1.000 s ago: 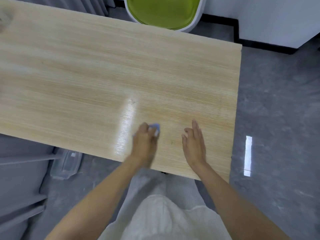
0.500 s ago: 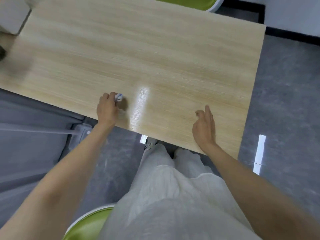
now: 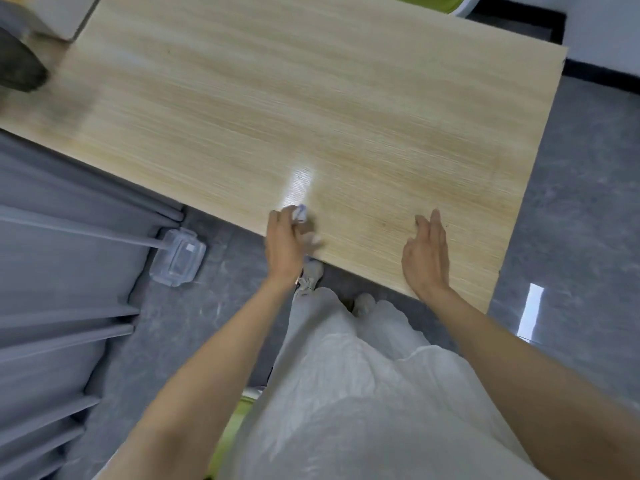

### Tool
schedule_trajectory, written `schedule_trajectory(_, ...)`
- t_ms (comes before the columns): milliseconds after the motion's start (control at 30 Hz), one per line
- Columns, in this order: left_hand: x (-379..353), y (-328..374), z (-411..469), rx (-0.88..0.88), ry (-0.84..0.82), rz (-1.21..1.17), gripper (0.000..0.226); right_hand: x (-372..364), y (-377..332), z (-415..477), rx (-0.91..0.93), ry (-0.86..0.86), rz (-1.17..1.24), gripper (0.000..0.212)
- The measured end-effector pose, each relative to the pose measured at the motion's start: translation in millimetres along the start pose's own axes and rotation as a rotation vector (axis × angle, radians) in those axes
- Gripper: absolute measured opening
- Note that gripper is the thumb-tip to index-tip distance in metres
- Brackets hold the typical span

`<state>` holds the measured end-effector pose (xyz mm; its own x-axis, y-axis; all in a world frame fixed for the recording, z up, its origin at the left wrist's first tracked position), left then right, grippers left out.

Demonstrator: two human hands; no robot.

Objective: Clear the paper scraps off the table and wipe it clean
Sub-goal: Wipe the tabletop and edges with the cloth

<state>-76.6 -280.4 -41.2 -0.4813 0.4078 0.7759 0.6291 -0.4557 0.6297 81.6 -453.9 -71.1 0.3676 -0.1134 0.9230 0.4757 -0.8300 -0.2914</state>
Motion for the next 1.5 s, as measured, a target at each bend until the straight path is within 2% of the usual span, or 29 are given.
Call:
schedule_trajectory(67,34,-48,31,0.212,0.122,0.052,0.03,-4,-2,-4,-0.014,-0.014,0.016,0.049)
schedule_trajectory(133,42,-68,37,0.285,0.167,0.088,0.03,-8,-4,-10,-0.017,-0.023,0.019,0.05)
schedule_trajectory(267,-20,-20,-4,0.209,0.082,0.025,0.027,-11,3,-19,-0.025,-0.023,0.035,0.051)
schedule_trajectory(333,-48,12,-31,0.147,-0.047,-0.051,0.029,-12,6,-22,-0.058,-0.033,0.033,0.052)
schedule_trajectory(433,-68,37,-57,-0.085,-0.319,-0.072,0.037,-13,8,-23,-0.166,-0.012,0.026,0.053)
schedule_trajectory(467,-62,31,-52,-0.141,-0.351,-0.095,0.035,-13,7,-23,-0.194,-0.01,0.031,0.053)
schedule_trajectory(533,-30,8,-27,-0.086,-0.232,-0.131,0.029,-14,2,-26,-0.209,-0.021,0.046,0.053)
schedule_trajectory(633,32,-51,28,0.166,0.079,-0.053,0.029,-17,-6,-33,-0.207,-0.029,0.041,0.053)
schedule_trajectory(700,47,-77,54,0.214,0.149,0.025,0.029,-21,-8,-37,-0.198,-0.02,0.007,0.054)
schedule_trajectory(767,28,-69,60,0.251,0.17,0.013,0.028,-23,-6,-42,-0.201,-0.013,-0.013,0.055)
schedule_trajectory(833,-10,-31,42,0.197,0.113,-0.031,0.03,-22,-1,-47,-0.212,-0.008,-0.027,0.055)
schedule_trajectory(867,-31,-9,27,0.095,0.025,-0.062,0.031,-21,3,-50,-0.22,-0.007,-0.034,0.054)
schedule_trajectory(967,-79,57,-29,-0.258,-0.349,-0.085,0.02,-11,19,-57,-0.263,0.005,-0.043,0.054)
schedule_trajectory(1000,-84,71,-40,-0.308,-0.492,-0.157,0.014,-7,24,-59,-0.282,0.014,-0.034,0.054)
schedule_trajectory(1033,-85,77,-42,-0.319,-0.546,-0.231,0.013,-3,30,-61,-0.3,0.026,-0.024,0.054)
schedule_trajectory(1067,-83,80,-36,-0.356,-0.52,-0.254,0.017,1,35,-63,-0.316,0.037,-0.02,0.054)
schedule_trajectory(1133,-67,69,-4,-0.271,-0.379,-0.22,0.027,4,47,-66,-0.343,0.032,-0.028,0.054)
schedule_trajectory(1267,-23,18,78,-0.119,-0.14,-0.147,0.03,2,55,-65,-0.386,0.019,-0.009,0.054)
schedule_trajectory(1333,-30,8,87,-0.085,-0.099,-0.098,0.027,0,53,-65,-0.366,-0.006,-0.025,0.054)
schedule_trajectory(1433,-71,35,56,-0.053,-0.054,-0.152,0.023,-2,57,-67,-0.298,-0.019,-0.034,0.052)
schedule_trajectory(1500,-101,60,29,-0.128,-0.095,-0.222,0.024,1,64,-68,-0.272,-0.005,-0.02,0.051)
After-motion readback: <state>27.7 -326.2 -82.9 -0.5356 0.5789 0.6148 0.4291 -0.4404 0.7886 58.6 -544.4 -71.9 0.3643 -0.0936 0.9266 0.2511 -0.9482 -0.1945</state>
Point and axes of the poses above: each hand's wrist, its own z-axis towards the middle knuckle, its own x-axis out of the back of the hand, y = z × x, the point moved 1 cm from there along z, towards the middle knuckle, and after that the axes turned 9 degrees about -z, right-handed, at the moved point
